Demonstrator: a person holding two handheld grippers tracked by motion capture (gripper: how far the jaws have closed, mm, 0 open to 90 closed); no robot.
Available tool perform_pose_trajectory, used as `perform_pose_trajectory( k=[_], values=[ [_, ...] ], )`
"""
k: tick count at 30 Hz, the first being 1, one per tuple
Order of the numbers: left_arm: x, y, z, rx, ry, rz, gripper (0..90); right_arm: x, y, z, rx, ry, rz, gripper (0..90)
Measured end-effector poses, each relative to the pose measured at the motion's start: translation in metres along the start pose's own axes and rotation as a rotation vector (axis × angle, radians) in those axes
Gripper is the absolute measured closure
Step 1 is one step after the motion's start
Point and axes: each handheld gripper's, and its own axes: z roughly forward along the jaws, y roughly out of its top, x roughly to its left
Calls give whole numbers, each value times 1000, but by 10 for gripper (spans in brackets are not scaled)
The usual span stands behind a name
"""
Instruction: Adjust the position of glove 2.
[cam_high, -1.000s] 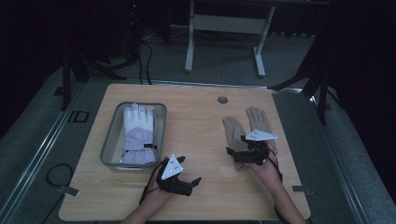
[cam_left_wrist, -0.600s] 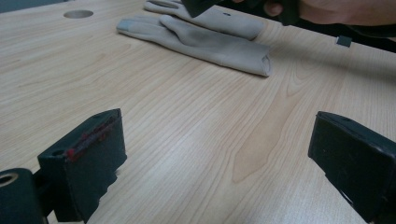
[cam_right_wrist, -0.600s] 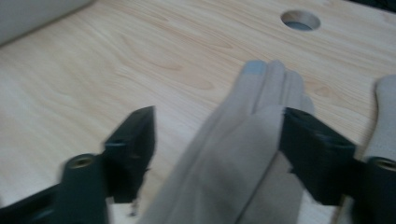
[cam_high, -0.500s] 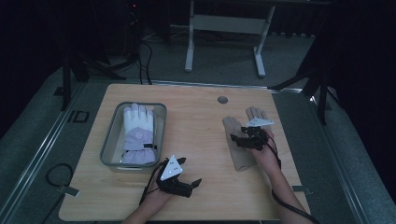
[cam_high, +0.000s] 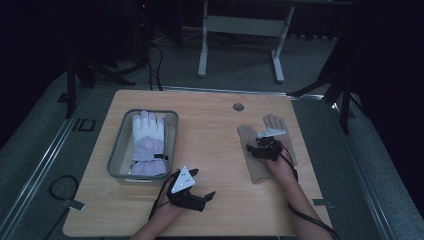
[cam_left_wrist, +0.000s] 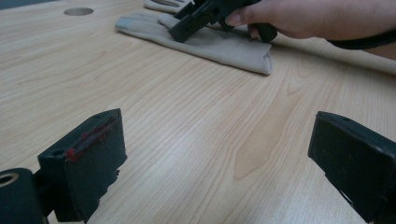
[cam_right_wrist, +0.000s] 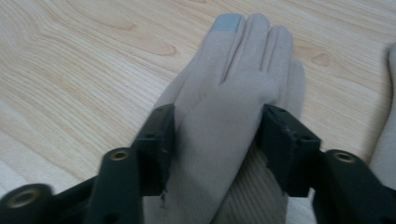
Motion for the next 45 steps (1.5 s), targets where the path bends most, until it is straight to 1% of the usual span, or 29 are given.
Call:
perform_pose_trajectory(
  k=[3,5,7,9,11,13,15,17,19,21,23,24,25,28,30,31,33,34,35,38,40,41,43,45],
  values=[
    [1,0,0,-8,1,-8,42,0,-2,-1,-13,7,28,597],
    [1,0,1,-8,1,-13,43,2,-2,-1,-19,2,48,694],
    [1,1,1,-7,1,-9,43,5,-3,-2,-27,-5,65,741],
    [1,1,2,-7,2,-7,43,7,-3,-3,-32,-13,110,762],
    [1,1,2,-7,4,-6,43,13,1,-6,-35,-31,130,769],
    [1,1,2,-7,5,-6,43,18,6,-11,-58,-11,195,770],
    [2,2,2,-6,5,-6,43,26,14,-19,-79,-7,231,770],
    [1,2,2,-10,6,-6,43,35,23,-26,-92,-2,283,770],
    [0,3,2,-10,7,4,43,46,30,-32,-122,-5,322,770],
    [-1,3,1,-8,11,11,43,56,37,-37,-140,-15,337,770],
    [0,3,0,-12,9,7,43,64,43,-40,-138,-34,343,770],
    [0,3,0,-13,10,7,43,67,46,-41,-136,-49,351,770],
    [0,3,0,-15,10,6,43,70,49,-42,-138,-62,346,770],
    [1,3,-1,-22,9,-3,44,78,58,-48,-146,-93,366,770],
    [1,3,0,-22,6,-7,43,85,62,-49,-152,-98,374,770],
    [1,3,0,-21,7,-6,43,89,64,-48,-151,-102,370,770],
    [1,3,-1,-25,7,-5,43,97,67,-44,-144,-115,353,770],
    [1,3,-1,-27,7,-5,44,99,67,-40,-137,-112,353,769],
    [0,2,-2,-31,10,-4,43,101,67,-35,-129,-118,356,769],
    [0,2,-2,-43,14,-4,43,104,63,-21,-102,-120,390,768],
    [0,1,-3,-46,13,-7,44,106,58,-9,-71,-139,388,768],
    [0,1,-3,-53,9,-12,43,107,55,-3,-52,-139,390,768],
    [-1,0,-2,-49,7,-9,43,111,50,5,-22,-168,361,766],
    [-1,-1,-1,-45,7,-7,43,114,44,13,5,-161,366,761]
  ],
)
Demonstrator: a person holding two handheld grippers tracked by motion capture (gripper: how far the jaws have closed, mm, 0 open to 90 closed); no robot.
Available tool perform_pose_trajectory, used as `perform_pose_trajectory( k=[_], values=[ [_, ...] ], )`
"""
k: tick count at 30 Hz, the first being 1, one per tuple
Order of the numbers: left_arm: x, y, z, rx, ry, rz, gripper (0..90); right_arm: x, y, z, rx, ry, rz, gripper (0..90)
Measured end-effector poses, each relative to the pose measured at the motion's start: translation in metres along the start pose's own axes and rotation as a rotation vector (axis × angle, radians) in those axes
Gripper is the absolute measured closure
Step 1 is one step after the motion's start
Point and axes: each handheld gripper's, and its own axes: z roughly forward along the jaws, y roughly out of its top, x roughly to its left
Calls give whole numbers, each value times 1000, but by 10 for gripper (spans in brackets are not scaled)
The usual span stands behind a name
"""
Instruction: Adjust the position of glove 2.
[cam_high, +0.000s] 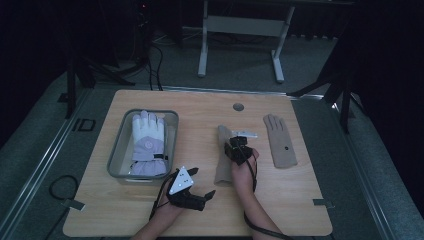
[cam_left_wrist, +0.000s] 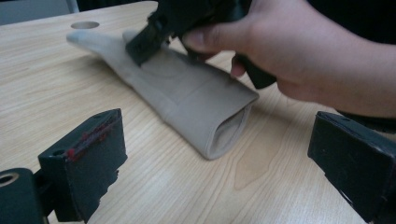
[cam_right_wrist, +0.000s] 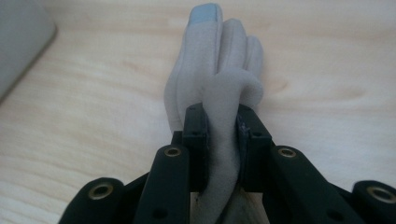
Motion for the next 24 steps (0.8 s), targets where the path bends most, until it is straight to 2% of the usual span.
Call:
perform_pose_trajectory(
  k=[2,6,11,13,17,19,24],
  values=[
    [0,0,0,6,-2,3,43,1,-6,7,20,-9,-20,745],
    [-1,0,0,6,-2,4,43,0,-11,8,15,7,-61,685],
    [-1,-1,1,6,-2,-1,44,-6,-9,3,0,55,-55,544],
    [-1,-1,1,6,-3,-3,43,-9,-7,-1,-9,67,-63,498],
    [-1,-1,1,6,-6,-2,43,-18,2,-13,-44,80,-116,452],
    [-1,-1,1,4,-3,2,43,-23,7,-20,-65,90,-151,452],
    [0,-1,0,1,-3,-2,43,-45,21,-40,-108,78,-176,452]
  ],
)
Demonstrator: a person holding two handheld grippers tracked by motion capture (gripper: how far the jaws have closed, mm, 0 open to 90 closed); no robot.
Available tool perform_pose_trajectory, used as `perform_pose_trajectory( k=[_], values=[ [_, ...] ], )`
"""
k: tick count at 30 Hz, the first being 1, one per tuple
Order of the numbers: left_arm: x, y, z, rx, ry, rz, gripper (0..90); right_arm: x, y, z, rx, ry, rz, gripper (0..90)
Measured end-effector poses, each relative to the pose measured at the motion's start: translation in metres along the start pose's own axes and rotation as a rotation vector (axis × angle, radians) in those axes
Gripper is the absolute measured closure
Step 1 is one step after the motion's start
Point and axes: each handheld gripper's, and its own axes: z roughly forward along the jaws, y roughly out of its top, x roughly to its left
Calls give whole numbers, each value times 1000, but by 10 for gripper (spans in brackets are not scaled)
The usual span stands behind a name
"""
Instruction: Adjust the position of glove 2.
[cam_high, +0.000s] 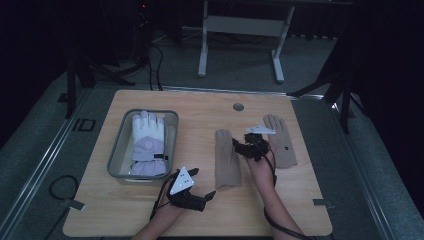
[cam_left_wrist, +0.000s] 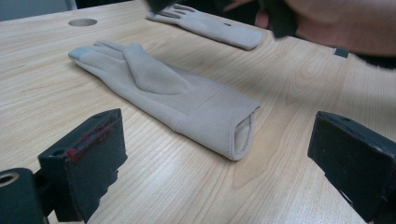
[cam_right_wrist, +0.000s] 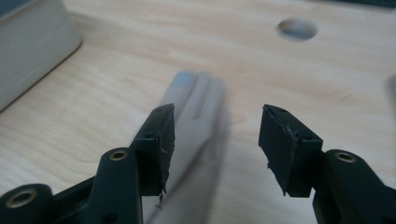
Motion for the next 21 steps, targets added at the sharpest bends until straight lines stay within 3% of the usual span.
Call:
perform_pose_trajectory(
  k=[5,6,9,11,12,21],
  values=[
    [0,0,0,2,-2,-2,44,-33,7,-19,-74,-18,-37,456],
    [0,0,0,2,-2,-2,43,-33,7,-19,-74,-18,-37,456],
    [1,0,1,-1,-3,-7,44,-64,3,-29,-109,-32,-22,467],
    [0,0,1,-2,-2,-9,44,-69,2,-30,-109,-48,-19,467],
    [0,0,0,-2,-3,-9,44,-80,0,-30,-89,-64,-20,466],
    [1,-1,2,7,-10,-12,44,-124,-12,-22,-49,-122,-8,454]
  ],
)
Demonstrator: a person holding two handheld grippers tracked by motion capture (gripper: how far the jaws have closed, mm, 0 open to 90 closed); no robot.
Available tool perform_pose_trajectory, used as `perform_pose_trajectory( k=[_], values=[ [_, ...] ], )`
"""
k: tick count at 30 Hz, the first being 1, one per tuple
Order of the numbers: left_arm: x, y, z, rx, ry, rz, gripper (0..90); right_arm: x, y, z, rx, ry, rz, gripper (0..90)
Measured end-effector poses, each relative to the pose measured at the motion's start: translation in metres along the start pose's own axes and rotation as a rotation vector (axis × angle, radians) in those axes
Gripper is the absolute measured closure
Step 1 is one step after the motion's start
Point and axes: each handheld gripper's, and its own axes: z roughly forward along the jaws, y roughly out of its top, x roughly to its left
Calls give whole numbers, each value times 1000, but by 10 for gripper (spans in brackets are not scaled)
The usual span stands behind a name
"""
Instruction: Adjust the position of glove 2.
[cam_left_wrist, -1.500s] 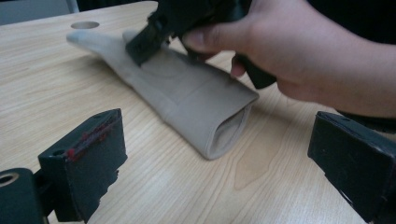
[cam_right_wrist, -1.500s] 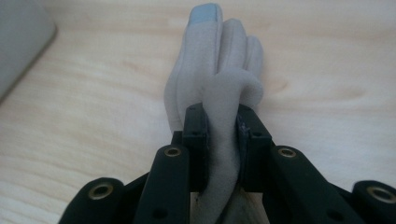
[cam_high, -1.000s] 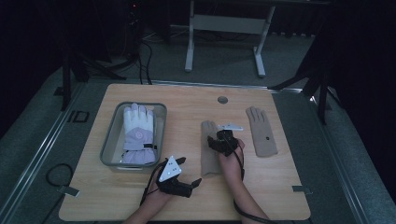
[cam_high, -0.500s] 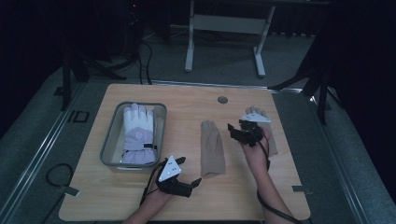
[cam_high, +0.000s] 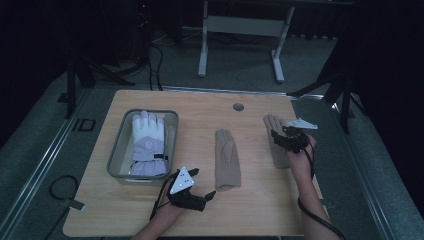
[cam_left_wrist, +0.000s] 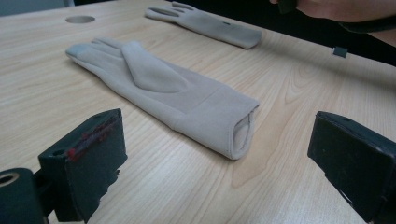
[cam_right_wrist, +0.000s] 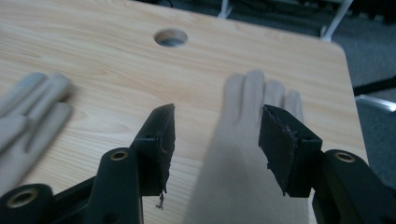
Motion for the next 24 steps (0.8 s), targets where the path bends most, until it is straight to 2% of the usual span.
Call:
perform_pose_trajectory(
  k=[5,11,20,22,24],
  values=[
    [0,0,-1,-5,-1,5,44,-17,-6,12,27,-27,38,454],
    [0,0,-1,-2,7,4,44,-33,-8,30,67,-36,71,432],
    [-1,0,-3,-6,5,10,45,-39,-19,54,149,-36,66,429],
    [-1,0,-3,-8,8,10,45,-38,-26,59,156,-27,112,480],
    [-2,0,-3,-5,6,11,45,-37,-27,58,145,-24,111,523]
  ],
)
